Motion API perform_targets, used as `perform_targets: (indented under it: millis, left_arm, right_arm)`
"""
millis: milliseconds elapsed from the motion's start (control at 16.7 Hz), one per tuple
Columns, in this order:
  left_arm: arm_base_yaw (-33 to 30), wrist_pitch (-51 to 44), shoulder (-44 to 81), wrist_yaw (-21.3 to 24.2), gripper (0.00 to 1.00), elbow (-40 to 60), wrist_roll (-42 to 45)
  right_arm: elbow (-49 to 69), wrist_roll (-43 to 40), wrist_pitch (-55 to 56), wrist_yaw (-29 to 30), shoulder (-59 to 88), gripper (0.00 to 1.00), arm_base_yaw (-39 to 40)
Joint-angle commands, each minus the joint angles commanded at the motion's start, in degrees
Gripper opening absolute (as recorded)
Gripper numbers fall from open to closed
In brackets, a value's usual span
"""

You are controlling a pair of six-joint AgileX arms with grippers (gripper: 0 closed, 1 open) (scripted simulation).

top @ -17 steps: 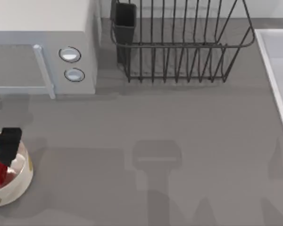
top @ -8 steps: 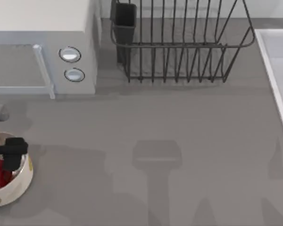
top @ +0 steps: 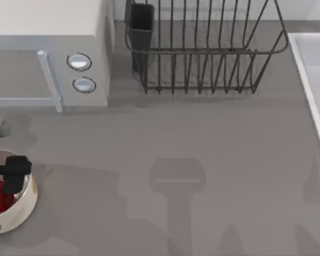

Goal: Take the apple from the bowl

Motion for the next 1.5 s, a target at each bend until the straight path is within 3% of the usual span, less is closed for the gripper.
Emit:
perform_targets:
  millis: [480, 960, 1020, 1260, 1500]
  left_arm:
    - [0.0, 0.0, 0.0, 0.0, 0.02, 0.0, 0.0]
    - [0.0, 0.0, 0.0, 0.0, 0.00, 0.0, 0.0]
    - [-0.3, -4.2, -7.8, 0.7, 0.00, 2.1, -0.7]
    - [-0.3, -8.2, -7.3, 0.7, 0.00, 6.1, -0.7]
    - [-0.5, -21.8, -6.9, 0.7, 0.00, 19.4, -0.9]
  right_arm:
    - [0.0, 0.0, 0.0, 0.0, 0.0, 1.00, 0.0]
    - [0.0, 0.0, 0.0, 0.0, 0.0, 1.00, 0.0]
    - [0.0, 0.0, 0.0, 0.0, 0.0, 1.00, 0.0]
    - [0.0, 0.0, 0.0, 0.0, 0.0, 1.00, 0.0]
    - [0.0, 0.0, 0.0, 0.0, 0.0, 1.00, 0.0]
